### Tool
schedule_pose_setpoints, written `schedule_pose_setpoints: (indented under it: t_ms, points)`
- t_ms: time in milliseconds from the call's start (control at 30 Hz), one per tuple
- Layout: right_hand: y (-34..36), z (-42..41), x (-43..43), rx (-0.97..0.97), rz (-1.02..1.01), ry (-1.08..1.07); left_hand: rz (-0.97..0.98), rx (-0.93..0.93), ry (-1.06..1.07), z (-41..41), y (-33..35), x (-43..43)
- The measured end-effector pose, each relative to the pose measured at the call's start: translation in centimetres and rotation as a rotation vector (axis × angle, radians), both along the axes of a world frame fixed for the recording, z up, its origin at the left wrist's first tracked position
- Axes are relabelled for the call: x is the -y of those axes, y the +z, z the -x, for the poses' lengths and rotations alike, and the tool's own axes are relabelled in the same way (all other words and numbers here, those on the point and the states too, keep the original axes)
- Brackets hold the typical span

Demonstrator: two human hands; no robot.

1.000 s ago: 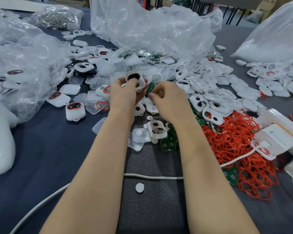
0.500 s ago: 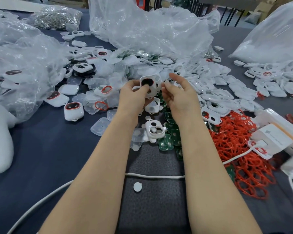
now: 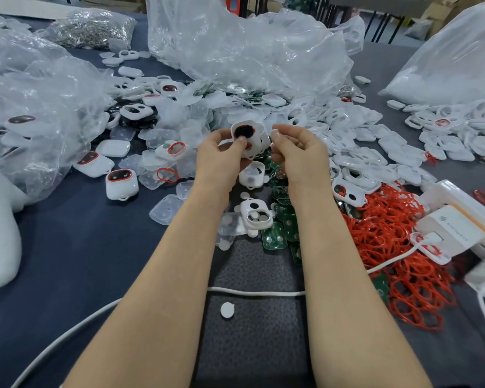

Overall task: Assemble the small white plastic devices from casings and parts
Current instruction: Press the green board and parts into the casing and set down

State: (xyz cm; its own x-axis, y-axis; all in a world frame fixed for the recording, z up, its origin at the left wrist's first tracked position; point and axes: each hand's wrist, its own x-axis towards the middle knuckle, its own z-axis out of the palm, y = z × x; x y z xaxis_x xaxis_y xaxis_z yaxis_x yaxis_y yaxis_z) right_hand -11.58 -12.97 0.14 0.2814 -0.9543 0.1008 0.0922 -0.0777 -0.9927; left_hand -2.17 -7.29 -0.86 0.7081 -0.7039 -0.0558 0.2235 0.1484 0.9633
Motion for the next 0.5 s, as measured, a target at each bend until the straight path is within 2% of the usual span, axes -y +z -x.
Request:
schedule_pose_setpoints:
  t_ms: [300, 500]
  points:
    - [-0.11, -0.66, -0.71, -0.295, 0.373, -0.028, 0.006, -0.069, -0.042, 0.03, 0.14, 0.18]
    - [-0.16, -0.87, -0.91, -0.385, 0.405, -0.046, 0.033, -0.047, -0.057, 0.13, 0.09, 0.08]
